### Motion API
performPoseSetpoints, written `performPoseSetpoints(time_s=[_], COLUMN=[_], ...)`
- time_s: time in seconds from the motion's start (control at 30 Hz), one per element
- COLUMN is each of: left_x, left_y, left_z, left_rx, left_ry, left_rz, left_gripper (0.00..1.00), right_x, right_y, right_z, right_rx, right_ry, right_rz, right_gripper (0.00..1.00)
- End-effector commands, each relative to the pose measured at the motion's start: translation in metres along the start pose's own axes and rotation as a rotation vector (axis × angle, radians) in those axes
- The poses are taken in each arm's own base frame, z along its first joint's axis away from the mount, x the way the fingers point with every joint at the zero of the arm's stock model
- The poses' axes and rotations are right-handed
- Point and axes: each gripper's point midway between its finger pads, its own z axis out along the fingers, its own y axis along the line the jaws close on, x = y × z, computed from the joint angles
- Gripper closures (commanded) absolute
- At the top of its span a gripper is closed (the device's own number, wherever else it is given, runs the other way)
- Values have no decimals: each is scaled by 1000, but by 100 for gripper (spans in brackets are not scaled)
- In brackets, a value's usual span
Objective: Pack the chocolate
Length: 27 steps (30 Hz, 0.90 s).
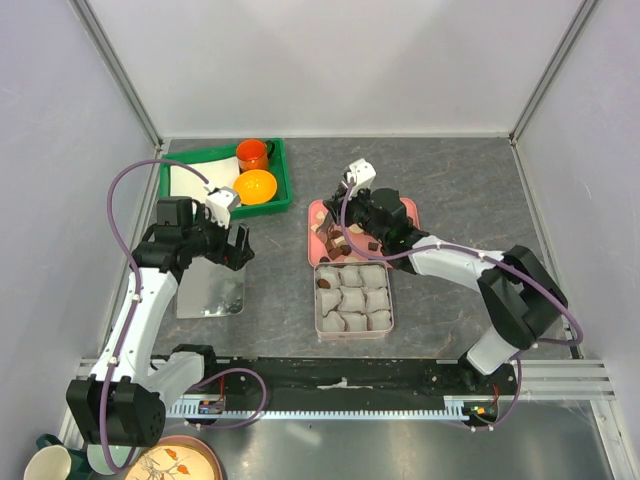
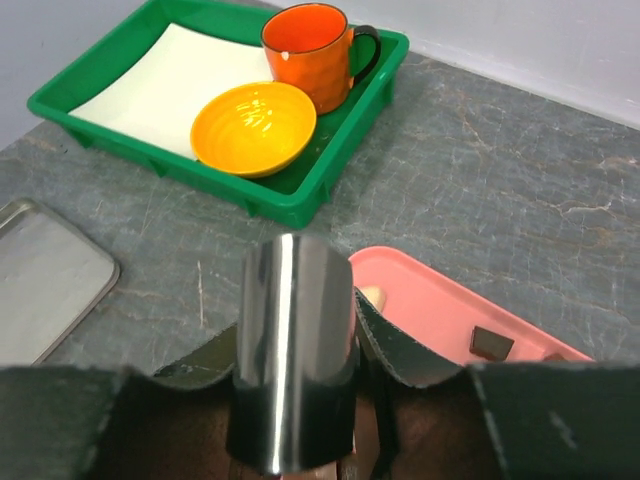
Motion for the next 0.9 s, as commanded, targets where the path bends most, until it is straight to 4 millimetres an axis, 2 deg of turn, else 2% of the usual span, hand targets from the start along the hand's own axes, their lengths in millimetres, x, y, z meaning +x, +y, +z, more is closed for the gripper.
performPoseSetpoints(time_s=[0.0,0.03,0.07,0.13,0.17,0.23,0.43,0.6,0.7,0.77,0.8,0.83,0.87], left_x=[-6,-6,-6,-5,-6,-5,-8,-7,-9,-10,-11,-11,-11], left_y=[2,3,3,2,2,2,0,1,0,-1,-2,-2,-2], left_z=[-4,-4,-5,-5,-5,-5,-6,-9,-9,-8,-9,-8,-8], left_rx=[-10,-13,-13,-12,-12,-9,-3,-14,-5,1,4,5,5], left_ry=[-22,-23,-24,-21,-24,-22,-33,-28,-32,-34,-36,-37,-37], left_rz=[36,36,35,34,36,35,29,38,38,36,35,36,36], left_gripper=[5,5,5,5,5,5,5,5,5,5,5,5,5], right_x=[-58,-61,-73,-76,-87,-88,-80,-94,-106,-101,-112,-114,-109], right_y=[12,12,14,14,15,14,13,17,23,25,26,27,26], right_z=[-18,-21,-28,-36,-45,-52,-46,-50,-70,-83,-96,-103,-110], right_rx=[-26,-26,-30,-30,-29,-22,-24,-36,-65,-77,-79,-82,-78], right_ry=[-85,-87,-109,-109,-133,-133,-116,-106,-89,-46,-71,-73,-40], right_rz=[-28,-28,-28,-35,-44,-50,-44,-53,-86,-102,-105,-107,-105], right_gripper=[84,85,84,85,85,85,85,86,85,86,86,86,86])
